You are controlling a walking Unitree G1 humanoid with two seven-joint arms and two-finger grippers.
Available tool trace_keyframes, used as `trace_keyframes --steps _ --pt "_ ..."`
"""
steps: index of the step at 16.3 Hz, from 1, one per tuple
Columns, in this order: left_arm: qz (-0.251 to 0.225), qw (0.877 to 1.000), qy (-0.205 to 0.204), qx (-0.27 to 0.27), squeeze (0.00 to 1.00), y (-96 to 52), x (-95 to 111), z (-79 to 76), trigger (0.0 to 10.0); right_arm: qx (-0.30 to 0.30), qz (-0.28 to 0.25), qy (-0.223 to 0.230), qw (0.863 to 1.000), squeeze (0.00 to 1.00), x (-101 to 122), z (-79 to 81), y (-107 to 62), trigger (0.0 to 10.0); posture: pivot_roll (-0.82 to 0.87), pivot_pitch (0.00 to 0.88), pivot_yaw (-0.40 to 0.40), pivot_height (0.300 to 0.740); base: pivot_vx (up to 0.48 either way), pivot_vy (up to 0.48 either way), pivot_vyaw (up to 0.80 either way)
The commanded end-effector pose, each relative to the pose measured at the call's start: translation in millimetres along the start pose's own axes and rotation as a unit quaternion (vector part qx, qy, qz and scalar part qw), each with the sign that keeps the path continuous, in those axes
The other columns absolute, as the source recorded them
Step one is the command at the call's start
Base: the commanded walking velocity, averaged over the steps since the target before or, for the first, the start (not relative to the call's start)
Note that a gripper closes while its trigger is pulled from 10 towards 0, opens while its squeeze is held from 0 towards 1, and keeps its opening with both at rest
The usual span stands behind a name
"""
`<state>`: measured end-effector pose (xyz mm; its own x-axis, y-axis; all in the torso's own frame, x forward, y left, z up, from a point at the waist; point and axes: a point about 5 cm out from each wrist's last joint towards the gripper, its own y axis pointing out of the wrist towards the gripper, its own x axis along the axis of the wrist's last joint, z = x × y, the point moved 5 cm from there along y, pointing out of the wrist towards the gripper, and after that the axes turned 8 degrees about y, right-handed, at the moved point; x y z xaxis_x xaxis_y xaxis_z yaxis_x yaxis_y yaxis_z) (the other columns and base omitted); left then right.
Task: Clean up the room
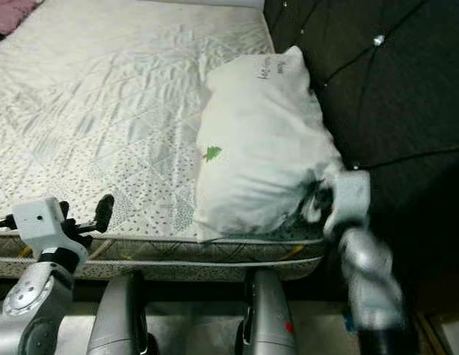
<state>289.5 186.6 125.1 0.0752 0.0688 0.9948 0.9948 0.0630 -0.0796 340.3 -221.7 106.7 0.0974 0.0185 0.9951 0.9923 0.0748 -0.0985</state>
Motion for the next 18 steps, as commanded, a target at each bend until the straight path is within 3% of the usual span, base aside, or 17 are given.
trace_keyframes --steps 1,3,4,5,6,8,10,14,16,18 --pt "-0.004 1.000 0.001 -0.004 0.00 2.7 0.3 -6.1 10.0 0.033 0.007 -0.004 0.999 1.00 -5.4 17.4 -7.1 10.0 0.02 0.094 -0.050 0.541 0.000 0.000 0.00" --pt "-0.033 0.999 -0.002 -0.001 0.00 4.7 12.1 -6.9 10.0 0.036 0.016 -0.004 0.999 1.00 -13.8 21.9 -14.9 10.0 0.02 0.093 -0.052 0.541 0.000 0.000 0.00" --pt "-0.043 0.999 -0.006 -0.001 0.00 5.6 16.4 -7.4 10.0 0.021 0.019 -0.002 1.000 1.00 -16.5 18.7 -17.1 10.0 0.03 0.090 -0.057 0.541 0.000 0.000 0.00" --pt "-0.047 0.999 -0.010 0.003 0.00 6.3 18.1 -6.2 10.0 -0.028 0.016 0.008 0.999 1.00 -16.2 4.8 -16.7 10.0 0.03 0.088 -0.058 0.541 0.000 0.000 0.00" --pt "-0.046 0.999 -0.010 0.008 0.00 5.5 17.2 -4.4 10.0 -0.069 -0.011 0.015 0.997 1.00 -1.0 -7.4 -11.8 10.0 0.02 0.089 -0.058 0.541 0.000 0.000 0.00" --pt "-0.047 0.999 -0.011 0.009 0.00 4.7 16.8 -4.2 10.0 -0.085 -0.053 0.010 0.995 1.00 22.6 -11.0 -6.3 10.0 0.03 0.089 -0.058 0.541 0.000 0.000 0.00" --pt "-0.050 0.999 -0.011 0.011 0.00 4.1 16.7 -5.0 10.0 -0.083 -0.115 -0.013 0.990 1.00 61.8 -4.0 -1.5 10.0 0.03 0.088 -0.059 0.541 0.000 0.000 0.00" --pt "-0.050 0.999 -0.011 0.014 0.00 3.2 15.8 -4.0 10.0 -0.064 -0.164 -0.024 0.984 1.00 95.6 8.6 6.1 10.0 0.03 0.085 -0.066 0.541 0.000 0.000 0.00" --pt "-0.047 0.999 -0.011 0.013 0.00 2.6 14.2 -4.9 10.0 -0.065 -0.150 -0.021 0.986 1.00 88.5 8.1 6.1 10.0 0.04 0.084 -0.067 0.541 0.000 0.000 0.00" --pt "-0.043 0.999 -0.010 0.012 0.00 2.4 12.7 -5.1 10.0 -0.085 -0.091 -0.008 0.992 1.00 54.7 -4.9 -5.8 10.0 0.03 0.084 -0.067 0.541 0.000 0.000 0.00"
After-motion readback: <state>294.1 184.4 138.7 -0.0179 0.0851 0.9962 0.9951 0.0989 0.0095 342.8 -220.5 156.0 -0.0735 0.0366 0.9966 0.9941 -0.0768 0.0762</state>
